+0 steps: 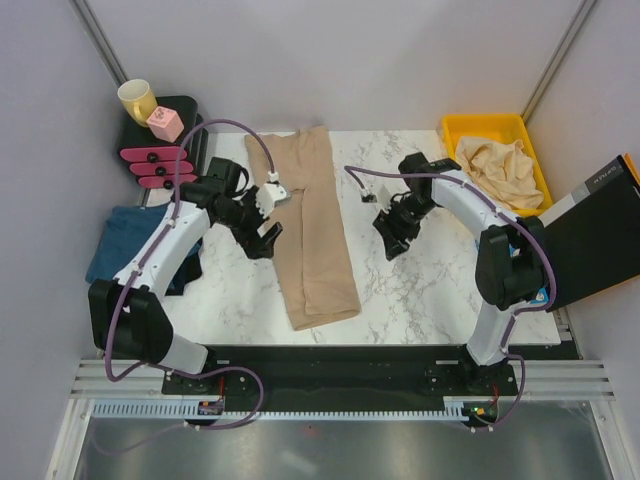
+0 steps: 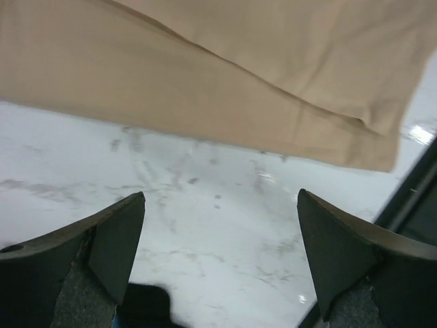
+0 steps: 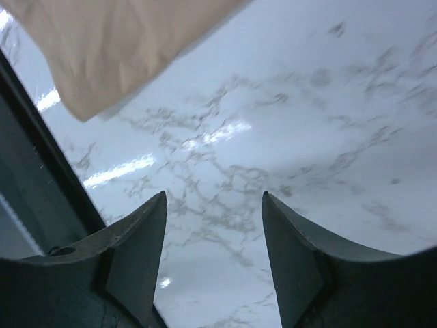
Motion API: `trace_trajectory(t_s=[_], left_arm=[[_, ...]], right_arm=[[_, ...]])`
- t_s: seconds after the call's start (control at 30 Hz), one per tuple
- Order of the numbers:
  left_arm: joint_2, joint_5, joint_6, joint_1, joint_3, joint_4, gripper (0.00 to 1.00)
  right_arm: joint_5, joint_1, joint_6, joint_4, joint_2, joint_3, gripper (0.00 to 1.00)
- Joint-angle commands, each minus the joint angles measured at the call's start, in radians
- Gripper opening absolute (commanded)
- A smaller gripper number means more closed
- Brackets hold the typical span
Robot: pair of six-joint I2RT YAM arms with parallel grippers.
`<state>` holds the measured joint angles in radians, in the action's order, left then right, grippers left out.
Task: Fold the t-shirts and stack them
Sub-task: Fold the tshirt
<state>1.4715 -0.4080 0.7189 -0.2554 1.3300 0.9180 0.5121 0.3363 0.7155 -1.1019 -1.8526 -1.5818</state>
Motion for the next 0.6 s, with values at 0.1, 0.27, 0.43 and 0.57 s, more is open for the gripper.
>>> trace_trajectory(t_s=[0.1, 0.27, 0.43, 0.57], left_arm=[[-0.043, -0.299, -0.092, -0.007, -0.225, 0.151, 1.0], [-0.024, -0.279, -0.059, -0.01, -0.276, 0.15, 1.0], [0.03, -0.311, -0.084, -0.022, -0.319, 0.114, 1.0], [0.076, -0.299, -0.124, -0.057, -0.333, 0.065, 1.0]], right_arm=[[0.261, -0.043, 0.021, -0.118, -0.065, 0.151, 0.67], [0.347, -0.046, 0.025, -0.11, -0.149, 0.14, 0.68], [0.405, -0.028, -0.03, -0.02, -0.195, 0.187, 0.68], [0.402, 0.006, -0.076, 0.046, -0.201, 0.209, 0.67]])
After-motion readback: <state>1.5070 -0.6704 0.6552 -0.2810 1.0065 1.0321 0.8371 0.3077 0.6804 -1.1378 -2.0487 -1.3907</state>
